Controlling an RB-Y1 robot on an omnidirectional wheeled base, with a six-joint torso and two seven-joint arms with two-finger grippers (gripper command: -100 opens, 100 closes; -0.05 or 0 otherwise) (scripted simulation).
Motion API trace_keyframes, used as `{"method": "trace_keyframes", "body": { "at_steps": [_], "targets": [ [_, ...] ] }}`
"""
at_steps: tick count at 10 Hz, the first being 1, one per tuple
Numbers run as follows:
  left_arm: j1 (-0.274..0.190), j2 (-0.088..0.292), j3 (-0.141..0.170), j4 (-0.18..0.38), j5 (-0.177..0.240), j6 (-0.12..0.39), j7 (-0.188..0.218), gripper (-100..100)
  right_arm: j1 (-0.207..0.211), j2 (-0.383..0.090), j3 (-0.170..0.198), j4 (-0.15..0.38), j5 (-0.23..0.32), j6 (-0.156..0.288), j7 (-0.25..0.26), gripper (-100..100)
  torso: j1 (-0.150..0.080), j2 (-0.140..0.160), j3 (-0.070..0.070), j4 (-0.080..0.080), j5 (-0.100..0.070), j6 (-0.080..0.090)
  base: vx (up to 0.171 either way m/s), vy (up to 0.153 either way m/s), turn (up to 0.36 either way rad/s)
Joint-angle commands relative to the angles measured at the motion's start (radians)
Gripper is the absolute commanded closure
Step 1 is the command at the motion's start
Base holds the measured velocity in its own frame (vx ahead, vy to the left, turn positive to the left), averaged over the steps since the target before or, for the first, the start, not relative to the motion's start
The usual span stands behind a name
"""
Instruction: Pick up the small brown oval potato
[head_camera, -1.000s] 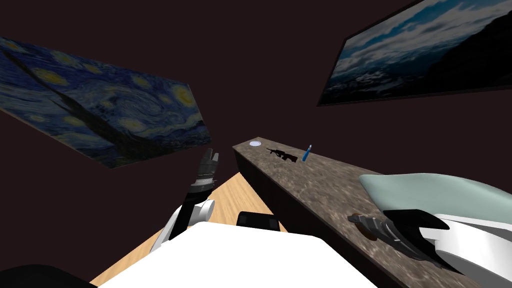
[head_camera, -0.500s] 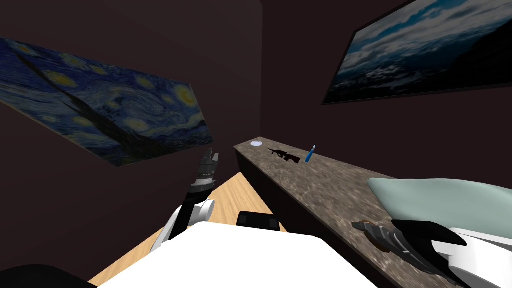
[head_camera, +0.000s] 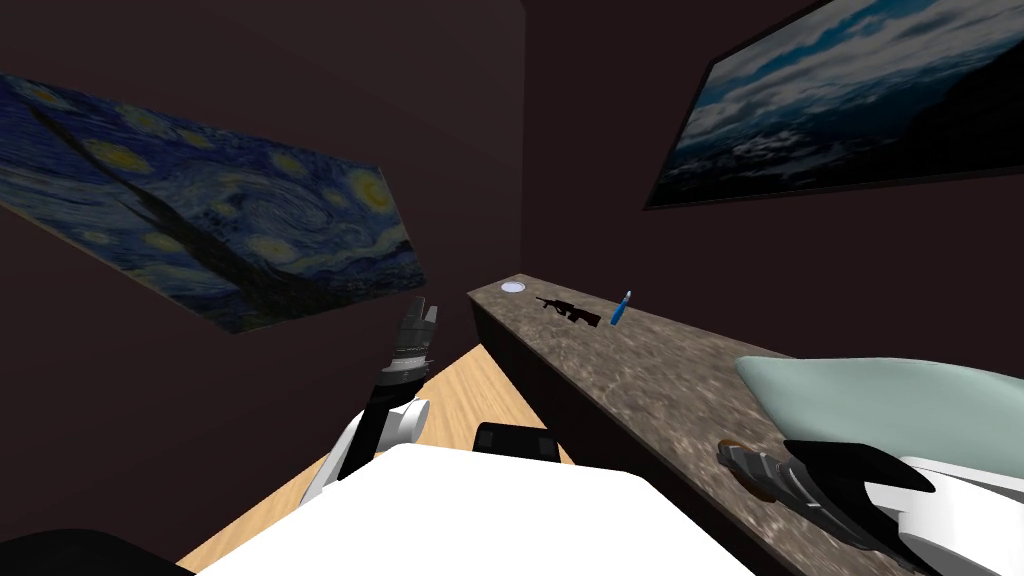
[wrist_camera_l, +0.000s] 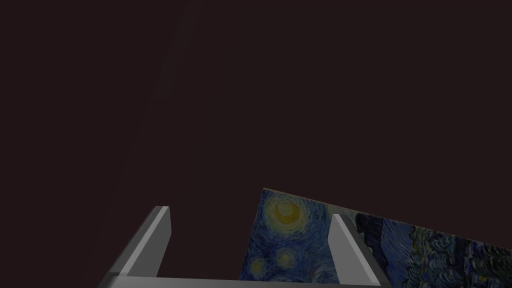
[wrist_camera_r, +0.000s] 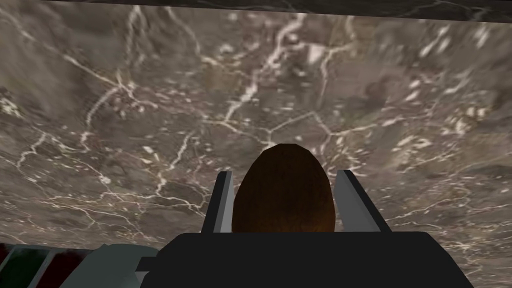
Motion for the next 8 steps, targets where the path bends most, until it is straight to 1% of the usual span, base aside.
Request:
{"method": "trace_keyframes", "body": {
  "at_steps": [1,2,3,6,7,8],
  "targets": [
    [0.000,0.000,0.000,0.000,0.000,0.000,0.000,0,0.000,0.000,0.000,0.000,0.000,0.000,0.000,100,0.000,0.000,0.000,0.000,0.000,0.000,0.000,0.000,0.000],
    [0.000,0.000,0.000,0.000,0.000,0.000,0.000,0,0.000,0.000,0.000,0.000,0.000,0.000,0.000,0,0.000,0.000,0.000,0.000,0.000,0.000,0.000,0.000,0.000],
    [0.000,0.000,0.000,0.000,0.000,0.000,0.000,0,-0.001,-0.036,-0.005,-0.022,-0.014,-0.001,-0.012,100,0.000,0.000,0.000,0.000,0.000,0.000,-0.013,-0.005,-0.067],
    [0.000,0.000,0.000,0.000,0.000,0.000,0.000,0,-0.003,-0.089,-0.014,-0.051,-0.049,-0.002,-0.016,100,0.000,0.001,0.001,0.000,0.000,0.000,-0.020,-0.008,-0.048],
    [0.000,0.000,0.000,0.000,0.000,0.000,0.000,0,-0.002,-0.073,-0.012,-0.042,-0.042,-0.001,-0.010,100,0.000,0.001,0.001,0.000,0.000,0.000,-0.006,-0.002,-0.007],
    [0.000,0.000,0.000,0.000,0.000,0.000,0.000,0,-0.002,-0.075,-0.013,-0.043,-0.043,-0.001,-0.010,0,0.000,0.001,0.001,0.000,0.000,0.000,0.000,0.000,0.000]
  ]
}}
